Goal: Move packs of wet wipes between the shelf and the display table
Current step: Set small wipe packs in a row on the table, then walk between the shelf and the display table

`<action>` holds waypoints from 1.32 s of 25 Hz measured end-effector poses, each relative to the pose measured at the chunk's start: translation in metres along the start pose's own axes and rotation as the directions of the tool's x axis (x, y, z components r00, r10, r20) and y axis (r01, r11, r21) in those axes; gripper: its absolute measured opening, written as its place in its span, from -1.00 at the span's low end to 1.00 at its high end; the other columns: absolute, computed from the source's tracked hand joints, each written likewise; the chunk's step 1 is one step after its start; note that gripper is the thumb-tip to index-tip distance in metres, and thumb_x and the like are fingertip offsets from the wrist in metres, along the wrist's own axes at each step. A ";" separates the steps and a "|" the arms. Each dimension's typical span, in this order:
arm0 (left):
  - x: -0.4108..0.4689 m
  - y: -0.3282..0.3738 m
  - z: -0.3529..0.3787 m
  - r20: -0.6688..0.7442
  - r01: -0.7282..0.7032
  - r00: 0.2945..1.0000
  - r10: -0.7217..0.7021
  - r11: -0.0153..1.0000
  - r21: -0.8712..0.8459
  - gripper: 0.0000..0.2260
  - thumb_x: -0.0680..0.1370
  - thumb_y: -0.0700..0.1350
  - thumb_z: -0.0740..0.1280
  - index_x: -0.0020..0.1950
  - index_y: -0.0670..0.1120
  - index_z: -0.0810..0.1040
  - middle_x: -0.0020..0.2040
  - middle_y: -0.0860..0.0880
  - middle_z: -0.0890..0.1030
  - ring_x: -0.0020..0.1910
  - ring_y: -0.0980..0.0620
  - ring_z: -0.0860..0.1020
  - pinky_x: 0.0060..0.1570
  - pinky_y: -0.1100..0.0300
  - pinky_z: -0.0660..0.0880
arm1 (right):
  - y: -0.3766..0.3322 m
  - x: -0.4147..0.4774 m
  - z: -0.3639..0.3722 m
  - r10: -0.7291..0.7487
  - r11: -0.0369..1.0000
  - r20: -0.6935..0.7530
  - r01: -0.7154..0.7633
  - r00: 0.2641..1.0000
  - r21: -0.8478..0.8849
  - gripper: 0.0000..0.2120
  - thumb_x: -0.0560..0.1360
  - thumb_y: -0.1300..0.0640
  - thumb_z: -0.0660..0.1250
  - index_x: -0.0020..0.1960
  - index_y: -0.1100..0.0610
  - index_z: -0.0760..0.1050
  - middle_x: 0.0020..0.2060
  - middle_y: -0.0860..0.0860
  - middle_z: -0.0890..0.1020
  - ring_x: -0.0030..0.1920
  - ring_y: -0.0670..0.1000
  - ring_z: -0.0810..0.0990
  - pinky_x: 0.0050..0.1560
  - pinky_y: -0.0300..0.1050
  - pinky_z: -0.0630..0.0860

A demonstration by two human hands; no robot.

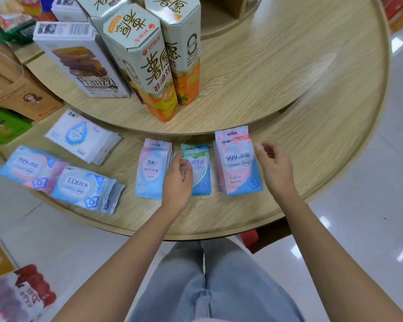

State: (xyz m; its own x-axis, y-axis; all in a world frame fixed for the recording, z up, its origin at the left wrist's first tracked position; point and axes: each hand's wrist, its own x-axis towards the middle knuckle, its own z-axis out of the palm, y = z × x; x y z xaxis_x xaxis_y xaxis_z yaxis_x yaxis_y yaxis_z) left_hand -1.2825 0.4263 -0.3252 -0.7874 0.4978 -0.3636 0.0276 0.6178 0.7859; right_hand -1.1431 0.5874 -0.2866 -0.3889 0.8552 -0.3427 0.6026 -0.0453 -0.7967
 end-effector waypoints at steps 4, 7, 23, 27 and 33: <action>-0.025 -0.001 -0.030 0.189 -0.045 0.981 0.045 0.999 -0.003 -0.89 0.58 -0.18 0.24 0.02 -0.04 0.54 -0.10 -0.02 0.62 -0.10 0.05 0.58 -0.05 0.32 0.42 | 0.001 -0.036 -0.024 0.027 0.992 -0.085 -0.016 0.996 0.127 -0.93 0.55 0.12 0.27 -0.06 0.05 0.53 -0.16 0.05 0.62 -0.13 0.00 0.56 -0.03 -0.05 0.50; -0.030 -0.018 -0.044 0.397 -0.098 0.918 -0.003 0.967 0.234 -0.89 0.57 -0.15 0.26 0.00 -0.05 0.58 -0.11 0.00 0.62 -0.06 0.03 0.54 -0.03 0.23 0.39 | 0.020 -0.079 -0.011 0.112 0.988 -0.101 -0.100 0.989 0.116 -0.86 0.55 0.14 0.26 -0.12 0.13 0.56 -0.23 0.13 0.62 -0.17 0.10 0.58 -0.02 0.01 0.51; -0.185 -0.071 0.036 0.980 -0.946 0.057 -0.191 0.305 0.114 -0.79 0.57 -0.16 0.24 0.16 -0.13 0.57 0.12 -0.14 0.62 0.15 -0.12 0.55 0.08 0.17 0.41 | 0.174 -0.508 0.188 0.945 0.318 -0.142 -0.716 0.296 0.622 -0.90 0.54 0.19 0.22 -0.12 0.14 0.49 -0.18 0.10 0.59 -0.11 0.14 0.58 -0.03 -0.03 0.49; -0.296 -0.090 0.074 0.954 -0.976 -0.129 -0.272 0.202 -0.074 -0.78 0.56 -0.15 0.25 0.17 -0.12 0.55 0.02 -0.15 0.64 0.08 -0.13 0.58 0.10 0.11 0.46 | 0.184 -0.601 0.247 0.998 0.059 -0.032 -0.528 0.060 0.847 -0.90 0.51 0.23 0.24 -0.10 0.20 0.52 -0.14 0.15 0.63 -0.10 0.17 0.59 0.02 0.01 0.52; -0.446 -0.156 0.086 0.890 -0.981 -0.188 -0.415 0.131 -0.146 -0.79 0.57 -0.17 0.23 0.18 -0.14 0.51 -0.05 -0.08 0.57 -0.04 -0.05 0.53 -0.10 0.21 0.38 | 0.221 -0.715 0.267 0.991 -0.131 0.125 -0.255 -0.038 0.958 -0.88 0.51 0.26 0.21 -0.15 0.21 0.50 -0.18 0.13 0.59 -0.29 0.03 0.51 -0.30 -0.21 0.44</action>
State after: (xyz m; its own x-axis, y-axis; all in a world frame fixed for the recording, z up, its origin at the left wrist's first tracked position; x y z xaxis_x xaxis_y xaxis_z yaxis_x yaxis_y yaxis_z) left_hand -0.8828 0.1605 -0.3287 0.6848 0.1915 -0.7031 0.6857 -0.4959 0.5328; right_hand -0.9177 -0.1720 -0.3508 0.5251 -0.1420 -0.8391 -0.6472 -0.7069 -0.2854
